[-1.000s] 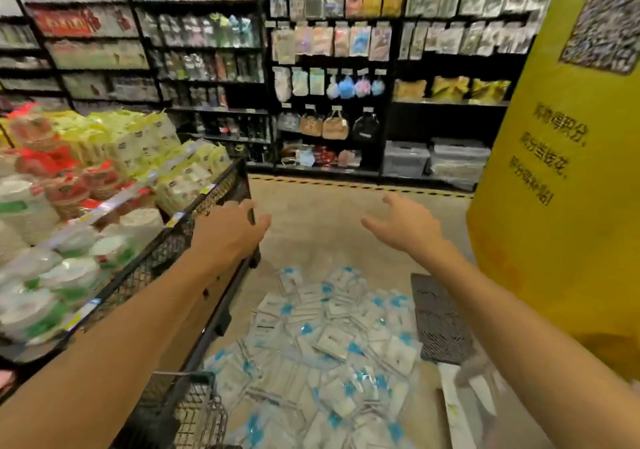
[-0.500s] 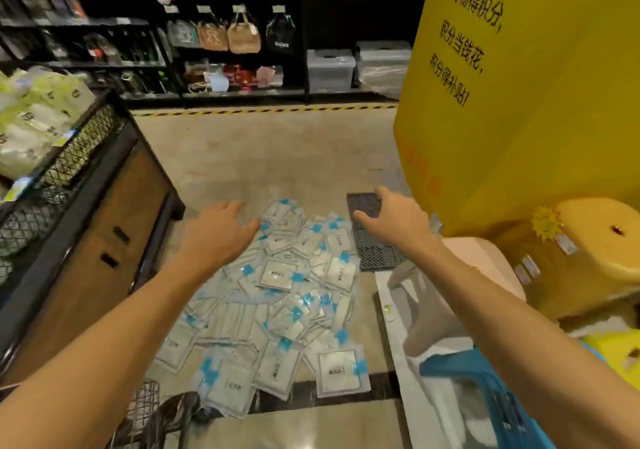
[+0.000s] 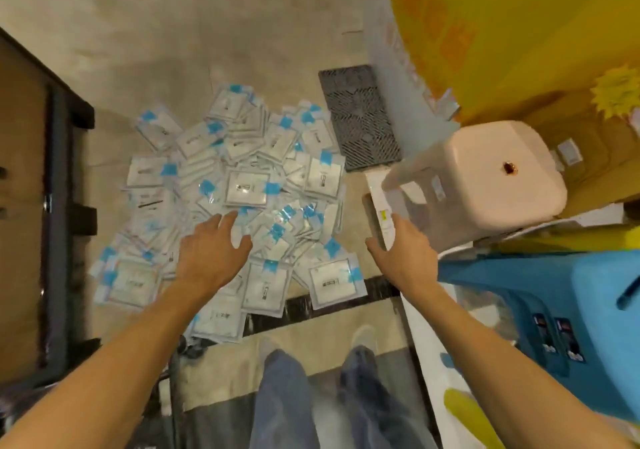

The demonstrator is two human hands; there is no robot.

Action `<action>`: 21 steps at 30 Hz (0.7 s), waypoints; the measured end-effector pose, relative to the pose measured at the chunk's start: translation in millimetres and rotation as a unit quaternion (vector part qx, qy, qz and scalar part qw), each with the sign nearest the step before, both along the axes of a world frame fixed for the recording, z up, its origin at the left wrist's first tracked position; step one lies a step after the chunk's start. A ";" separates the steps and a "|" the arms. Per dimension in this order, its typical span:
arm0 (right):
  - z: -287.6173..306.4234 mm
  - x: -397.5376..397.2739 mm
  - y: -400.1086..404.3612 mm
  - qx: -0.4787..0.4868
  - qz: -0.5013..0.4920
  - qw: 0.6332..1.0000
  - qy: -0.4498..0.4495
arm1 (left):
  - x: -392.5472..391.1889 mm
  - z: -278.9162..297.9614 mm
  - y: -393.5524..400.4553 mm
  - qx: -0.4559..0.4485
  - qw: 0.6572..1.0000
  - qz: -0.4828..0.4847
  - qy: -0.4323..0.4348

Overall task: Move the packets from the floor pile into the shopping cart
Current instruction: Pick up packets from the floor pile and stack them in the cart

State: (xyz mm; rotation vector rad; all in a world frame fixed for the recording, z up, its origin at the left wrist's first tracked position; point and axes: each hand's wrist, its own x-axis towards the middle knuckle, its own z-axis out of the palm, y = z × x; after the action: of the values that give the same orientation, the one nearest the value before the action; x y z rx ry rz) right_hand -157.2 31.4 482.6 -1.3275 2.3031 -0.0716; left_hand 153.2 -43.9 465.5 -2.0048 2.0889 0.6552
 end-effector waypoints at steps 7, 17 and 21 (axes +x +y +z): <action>-223.5 9.8 18.5 0.062 -0.056 0.996 -0.044 | 6.2 -214.8 21.2 0.075 0.996 0.052 -0.010; -517.0 43.3 55.4 0.126 -0.196 0.968 -0.095 | 22.7 -500.4 46.0 0.133 0.983 0.128 0.004; -598.3 52.8 53.3 0.140 -0.338 0.924 -0.114 | 33.9 -580.1 48.4 0.144 0.975 0.171 -0.010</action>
State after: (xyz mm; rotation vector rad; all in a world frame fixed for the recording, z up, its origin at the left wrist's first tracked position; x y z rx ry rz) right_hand -104.4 84.6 -115.7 -0.3244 2.3468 -0.1096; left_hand 187.2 4.5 -114.6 -2.1981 1.5389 0.9277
